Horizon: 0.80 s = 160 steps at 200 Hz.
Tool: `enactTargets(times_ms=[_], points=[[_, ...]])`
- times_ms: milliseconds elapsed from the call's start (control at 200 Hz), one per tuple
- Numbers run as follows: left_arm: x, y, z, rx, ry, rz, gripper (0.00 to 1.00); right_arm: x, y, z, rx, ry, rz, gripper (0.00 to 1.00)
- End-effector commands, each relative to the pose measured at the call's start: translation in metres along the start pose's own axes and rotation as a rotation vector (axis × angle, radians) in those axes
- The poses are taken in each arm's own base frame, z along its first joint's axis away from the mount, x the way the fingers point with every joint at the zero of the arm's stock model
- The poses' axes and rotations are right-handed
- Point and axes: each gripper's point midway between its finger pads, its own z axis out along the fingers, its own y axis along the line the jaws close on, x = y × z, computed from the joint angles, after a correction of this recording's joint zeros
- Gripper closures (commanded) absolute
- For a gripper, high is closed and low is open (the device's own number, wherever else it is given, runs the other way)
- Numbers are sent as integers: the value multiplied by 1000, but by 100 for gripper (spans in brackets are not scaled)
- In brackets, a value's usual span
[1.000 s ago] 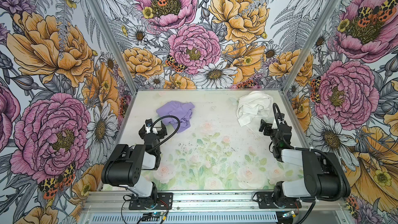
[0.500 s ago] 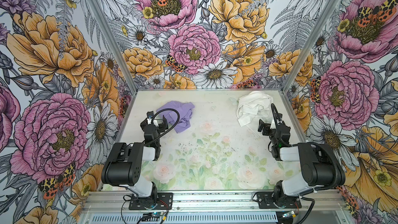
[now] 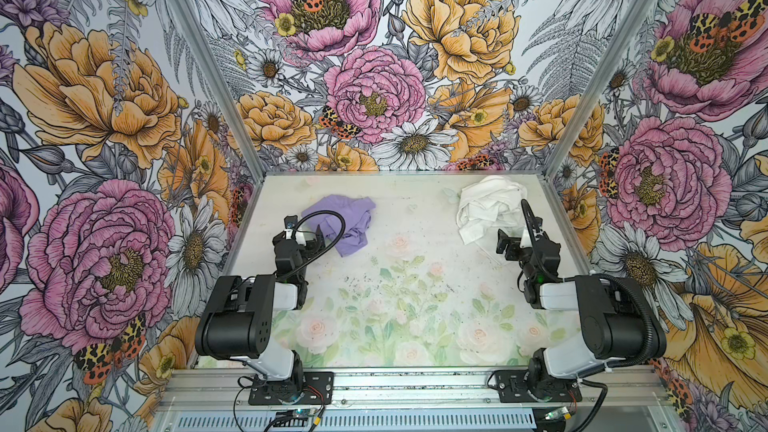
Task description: Pick out a specific cloth from the pile
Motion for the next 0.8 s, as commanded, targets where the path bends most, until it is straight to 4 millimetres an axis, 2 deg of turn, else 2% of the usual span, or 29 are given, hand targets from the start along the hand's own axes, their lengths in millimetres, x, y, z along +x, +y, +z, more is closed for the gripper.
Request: enactTargets(times_ms=[0,105,275,415,796], points=[[-6,-8,1,71,-12,-27,1,-10,5,5,-22,-25,-14,0],[-6,-10,1,68,-11,-20,1,-10,5,4,-23,-25,-14,1],[-7,-1,0,-8,-20,-24,1,-11,5,4,-22,-30,-16,1],[-7,-10,-1,-1,-22,18,1,-10,5,4,-20,-29,-16,0],[-7,-10,0,19,-17,8,1,-9,5,6,1,-15,-26,1]])
